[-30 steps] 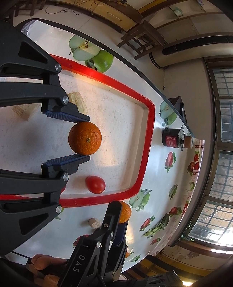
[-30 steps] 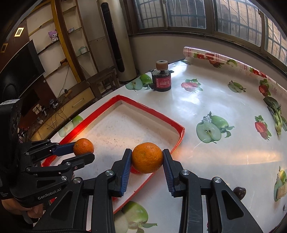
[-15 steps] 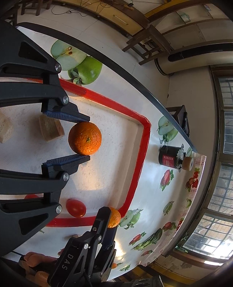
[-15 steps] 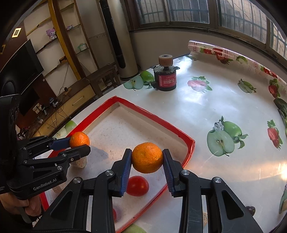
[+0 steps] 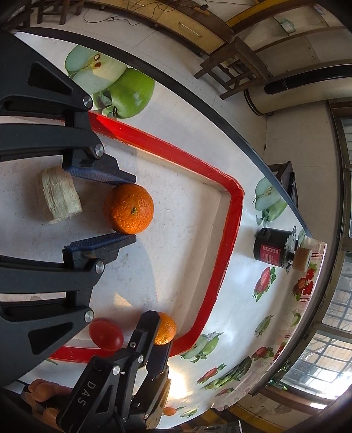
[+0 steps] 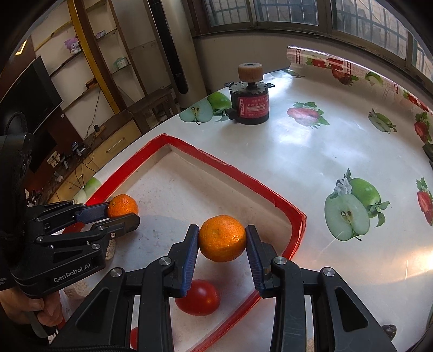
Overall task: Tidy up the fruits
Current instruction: 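Lower the oranges into the red tray and open both tools, then move both open tools back toward the cream blocks and green grape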
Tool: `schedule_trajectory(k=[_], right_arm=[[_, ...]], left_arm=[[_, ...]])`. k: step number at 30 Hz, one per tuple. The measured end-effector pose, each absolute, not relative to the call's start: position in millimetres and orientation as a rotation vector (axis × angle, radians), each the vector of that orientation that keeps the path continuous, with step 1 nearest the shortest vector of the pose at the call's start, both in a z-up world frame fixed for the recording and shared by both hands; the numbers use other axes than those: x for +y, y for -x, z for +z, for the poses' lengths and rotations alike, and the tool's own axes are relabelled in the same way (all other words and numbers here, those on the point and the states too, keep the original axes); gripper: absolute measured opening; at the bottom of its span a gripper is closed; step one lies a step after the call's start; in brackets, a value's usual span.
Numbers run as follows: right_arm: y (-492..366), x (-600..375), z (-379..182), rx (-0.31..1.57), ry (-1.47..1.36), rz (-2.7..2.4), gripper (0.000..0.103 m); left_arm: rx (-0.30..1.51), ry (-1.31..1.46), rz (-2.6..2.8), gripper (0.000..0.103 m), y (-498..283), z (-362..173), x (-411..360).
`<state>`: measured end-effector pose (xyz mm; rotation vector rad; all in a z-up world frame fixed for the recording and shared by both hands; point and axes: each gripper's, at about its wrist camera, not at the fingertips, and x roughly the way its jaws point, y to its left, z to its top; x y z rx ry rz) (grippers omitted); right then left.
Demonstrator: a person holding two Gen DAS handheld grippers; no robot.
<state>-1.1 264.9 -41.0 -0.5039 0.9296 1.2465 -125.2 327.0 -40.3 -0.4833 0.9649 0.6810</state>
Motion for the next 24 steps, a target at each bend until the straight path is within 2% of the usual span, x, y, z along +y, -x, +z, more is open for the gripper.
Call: schedule_trajectory(k=[5,7,8,9,24], right_arm=[[2,265,-46,0.945,0.519,1.247,0.038],[3,263,-43,0.931,0.516,1.245,0.046],[4,261,-41,0.923,0.516,1.242,0.050],[5,259,-38,0.912,0.516,1.242,0.057],[16,204,0,0.843,0.460,1.249,0.057]], left_arm=[[0.967,0.479,0.703,0.036,128,-37,325],[0.961,0.481,0.712,0.043,131,-35,323],[0.955,0.479,0.717,0.051,133,-33,321],[0.946,0.474,0.722,0.055,135,-30,319],[0.889,0.435,0.695,0.055,148,-1,280]])
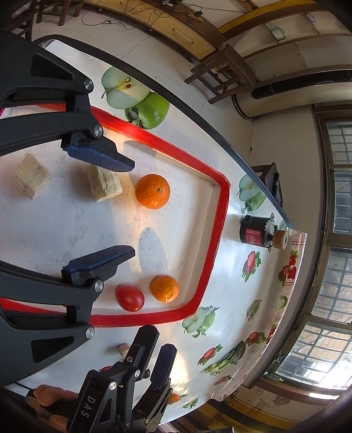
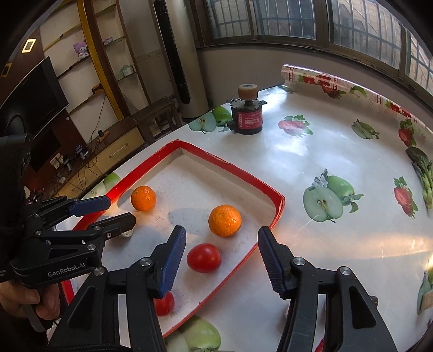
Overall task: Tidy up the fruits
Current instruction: 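Move both open tools back toward the cream blocks and green grape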
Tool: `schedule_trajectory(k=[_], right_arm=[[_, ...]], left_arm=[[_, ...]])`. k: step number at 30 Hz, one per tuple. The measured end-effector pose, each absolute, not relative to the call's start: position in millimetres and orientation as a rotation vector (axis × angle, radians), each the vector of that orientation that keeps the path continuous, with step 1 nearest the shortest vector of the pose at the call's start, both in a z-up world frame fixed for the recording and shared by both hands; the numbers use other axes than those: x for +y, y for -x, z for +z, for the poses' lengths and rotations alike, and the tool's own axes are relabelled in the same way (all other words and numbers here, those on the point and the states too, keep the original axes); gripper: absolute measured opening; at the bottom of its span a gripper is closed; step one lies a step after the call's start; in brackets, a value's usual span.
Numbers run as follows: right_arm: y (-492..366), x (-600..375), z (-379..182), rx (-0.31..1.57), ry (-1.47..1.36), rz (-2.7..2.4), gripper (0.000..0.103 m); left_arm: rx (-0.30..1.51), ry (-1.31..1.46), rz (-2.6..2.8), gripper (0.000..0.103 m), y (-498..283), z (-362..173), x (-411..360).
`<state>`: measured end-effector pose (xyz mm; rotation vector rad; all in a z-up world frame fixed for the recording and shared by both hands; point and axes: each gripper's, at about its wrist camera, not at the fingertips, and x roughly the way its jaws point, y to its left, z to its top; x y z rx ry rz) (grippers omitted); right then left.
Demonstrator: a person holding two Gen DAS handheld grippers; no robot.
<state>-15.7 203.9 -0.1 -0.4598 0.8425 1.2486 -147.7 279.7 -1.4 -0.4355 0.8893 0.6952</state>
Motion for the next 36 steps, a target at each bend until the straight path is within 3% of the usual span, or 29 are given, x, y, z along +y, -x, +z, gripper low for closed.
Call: schedule_trajectory(k=[36], right_arm=[[-63,16,15,0.851,0.293,0.965,0.059]], left_arm=[[0.883,0.338,0.491,0.055,91,23,178]])
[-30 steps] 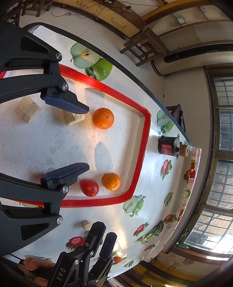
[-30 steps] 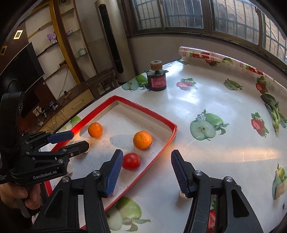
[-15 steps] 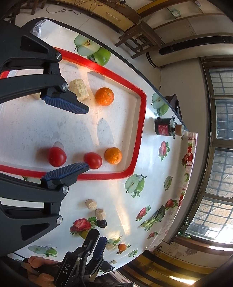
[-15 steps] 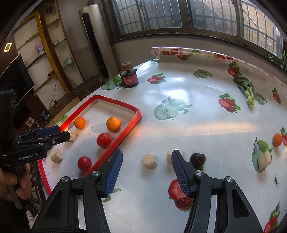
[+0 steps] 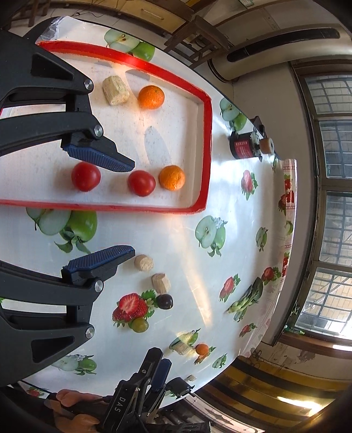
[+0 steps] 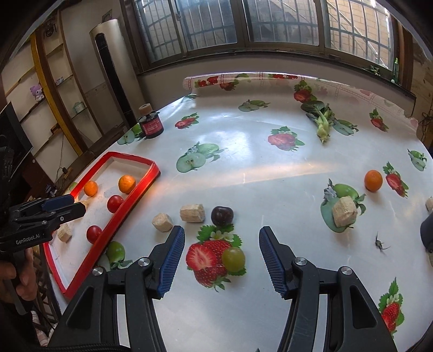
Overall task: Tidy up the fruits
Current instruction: 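Move both open tools back toward the cream blocks and green grape, then grasp a round cream block with the left tool while the right tool grasps the green grape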
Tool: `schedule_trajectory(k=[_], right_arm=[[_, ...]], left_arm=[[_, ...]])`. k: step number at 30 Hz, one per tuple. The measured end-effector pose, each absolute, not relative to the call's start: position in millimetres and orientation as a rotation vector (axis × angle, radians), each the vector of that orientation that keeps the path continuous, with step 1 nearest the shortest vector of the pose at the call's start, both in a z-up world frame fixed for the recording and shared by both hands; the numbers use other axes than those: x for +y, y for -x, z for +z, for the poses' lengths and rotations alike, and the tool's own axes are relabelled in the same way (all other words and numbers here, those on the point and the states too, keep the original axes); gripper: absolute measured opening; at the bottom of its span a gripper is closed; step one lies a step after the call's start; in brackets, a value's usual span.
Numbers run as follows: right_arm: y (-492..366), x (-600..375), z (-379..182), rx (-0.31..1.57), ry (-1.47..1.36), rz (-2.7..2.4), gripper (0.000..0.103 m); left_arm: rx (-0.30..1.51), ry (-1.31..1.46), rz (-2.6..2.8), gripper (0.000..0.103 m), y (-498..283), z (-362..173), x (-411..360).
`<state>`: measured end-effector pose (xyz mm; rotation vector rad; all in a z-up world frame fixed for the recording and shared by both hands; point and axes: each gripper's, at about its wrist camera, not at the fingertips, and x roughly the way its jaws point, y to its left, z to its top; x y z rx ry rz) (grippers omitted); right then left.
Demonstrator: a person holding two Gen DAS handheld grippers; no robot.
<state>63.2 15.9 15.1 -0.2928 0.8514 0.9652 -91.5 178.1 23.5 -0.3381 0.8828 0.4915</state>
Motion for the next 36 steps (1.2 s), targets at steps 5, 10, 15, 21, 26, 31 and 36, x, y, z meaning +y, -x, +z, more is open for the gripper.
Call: schedule_trajectory(k=[5,10,15,21,26,31,36], right_arm=[[-72,-4,12,0.865,0.274,0.934,0.060],[-75,-13,5,0.881,0.275,0.926,0.060],[-75,-11,-4,0.899,0.282,0.930,0.060],[-68,5,-20,0.928,0.317,0.956,0.060],[-69,20,-37,0.963,0.341,0.971,0.059],[-72,31,-49,0.984,0.345,0.984,0.057],[-73,37,-49,0.971,0.353,0.993,0.039]], left_arm=[[0.909,0.324,0.429,0.055,70,16,157],[0.938,0.311,0.392,0.055,52,7,141],[0.963,0.304,0.381,0.055,39,-2,137],[0.989,0.293,0.372,0.055,25,-17,140],[1.005,0.305,0.369,0.055,15,-28,147],[1.015,0.310,0.361,0.047,4,-36,153],[1.017,0.291,0.357,0.027,-2,-43,155]])
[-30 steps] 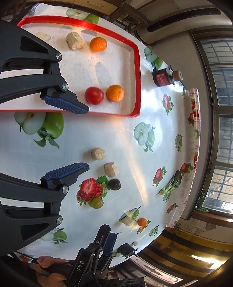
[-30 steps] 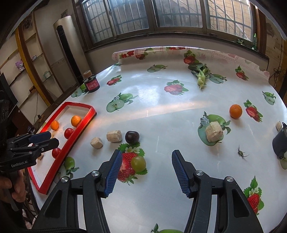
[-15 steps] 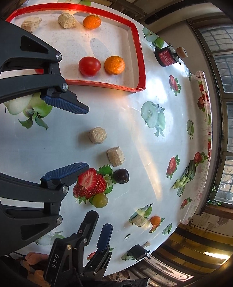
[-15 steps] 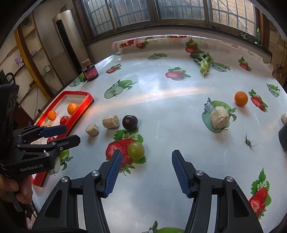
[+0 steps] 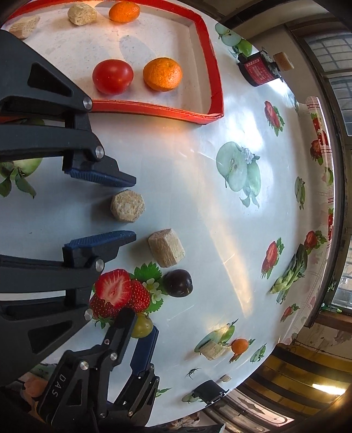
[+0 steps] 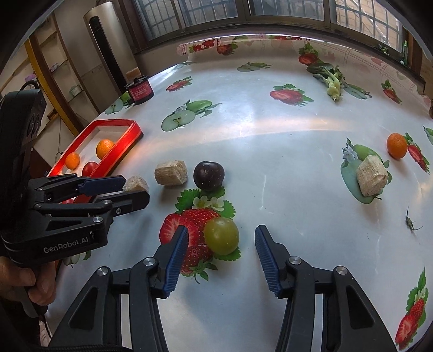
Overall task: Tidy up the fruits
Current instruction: 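Grasp a round cream block with the left tool while the right tool grasps the green grape, then carry the cream block and green grape over the red tray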
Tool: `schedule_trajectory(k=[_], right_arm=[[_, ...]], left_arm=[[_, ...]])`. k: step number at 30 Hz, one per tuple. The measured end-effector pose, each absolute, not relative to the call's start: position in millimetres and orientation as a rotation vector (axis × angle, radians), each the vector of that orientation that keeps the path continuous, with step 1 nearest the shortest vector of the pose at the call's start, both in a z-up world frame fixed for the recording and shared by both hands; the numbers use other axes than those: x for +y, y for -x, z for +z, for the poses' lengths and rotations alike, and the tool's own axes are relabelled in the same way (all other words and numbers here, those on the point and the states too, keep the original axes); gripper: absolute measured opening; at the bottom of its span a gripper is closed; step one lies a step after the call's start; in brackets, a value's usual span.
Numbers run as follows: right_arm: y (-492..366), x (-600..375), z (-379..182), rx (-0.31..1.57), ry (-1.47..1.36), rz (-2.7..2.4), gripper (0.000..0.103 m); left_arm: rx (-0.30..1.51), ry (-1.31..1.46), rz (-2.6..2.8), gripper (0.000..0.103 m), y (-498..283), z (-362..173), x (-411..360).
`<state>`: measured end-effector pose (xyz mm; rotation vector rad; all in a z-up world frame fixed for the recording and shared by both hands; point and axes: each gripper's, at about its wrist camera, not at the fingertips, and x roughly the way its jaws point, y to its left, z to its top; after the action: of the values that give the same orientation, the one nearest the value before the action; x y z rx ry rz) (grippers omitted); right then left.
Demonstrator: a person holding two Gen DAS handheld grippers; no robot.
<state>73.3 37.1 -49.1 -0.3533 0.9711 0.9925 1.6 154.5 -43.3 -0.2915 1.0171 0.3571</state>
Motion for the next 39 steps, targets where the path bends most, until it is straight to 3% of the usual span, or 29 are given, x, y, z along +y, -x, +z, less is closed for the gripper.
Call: schedule_trajectory(k=[1,3,39], right_arm=[[-74,38,-49,0.970,0.356,0.991,0.032],[-74,37,-49,0.969,0.352,0.995,0.026],[-25,50,4,0.859,0.347,1.066,0.026]], left_arm=[[1.015,0.290,0.355,0.021,-1,-43,155],[1.008,0.304,0.343,0.021,1,-42,157],[0.873,0.349,0.441,0.021,87,8,172]])
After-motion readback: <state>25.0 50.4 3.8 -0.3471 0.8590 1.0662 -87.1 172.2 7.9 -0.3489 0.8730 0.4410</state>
